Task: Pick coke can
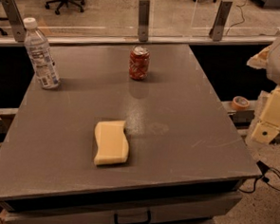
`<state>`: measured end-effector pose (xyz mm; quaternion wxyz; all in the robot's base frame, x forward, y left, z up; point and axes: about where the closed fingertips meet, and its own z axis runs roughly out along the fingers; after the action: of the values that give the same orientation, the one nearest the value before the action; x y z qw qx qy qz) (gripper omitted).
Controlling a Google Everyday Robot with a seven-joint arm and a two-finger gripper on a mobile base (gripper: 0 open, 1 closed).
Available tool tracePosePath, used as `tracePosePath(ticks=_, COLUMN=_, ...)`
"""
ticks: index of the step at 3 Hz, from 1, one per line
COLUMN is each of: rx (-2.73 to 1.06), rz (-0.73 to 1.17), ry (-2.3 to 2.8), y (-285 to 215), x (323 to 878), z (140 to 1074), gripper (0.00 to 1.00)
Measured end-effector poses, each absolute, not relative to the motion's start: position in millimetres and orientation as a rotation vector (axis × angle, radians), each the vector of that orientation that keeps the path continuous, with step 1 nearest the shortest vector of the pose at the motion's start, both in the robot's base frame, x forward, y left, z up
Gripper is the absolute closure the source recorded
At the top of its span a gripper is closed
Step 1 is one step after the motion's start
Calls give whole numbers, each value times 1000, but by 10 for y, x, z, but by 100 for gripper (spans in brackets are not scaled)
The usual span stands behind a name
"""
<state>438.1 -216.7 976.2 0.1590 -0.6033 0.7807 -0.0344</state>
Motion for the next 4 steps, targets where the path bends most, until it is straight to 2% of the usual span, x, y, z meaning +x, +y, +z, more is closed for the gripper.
tracePosePath(ticks=2, rx=-1708, rz=-73, ry=2205, y=-2149, x=4492, z=9769, gripper=0)
tracePosePath(ticks=4, rx=-1651, rz=4, ry=1984, y=-1709, x=5558, z=9608, gripper=0)
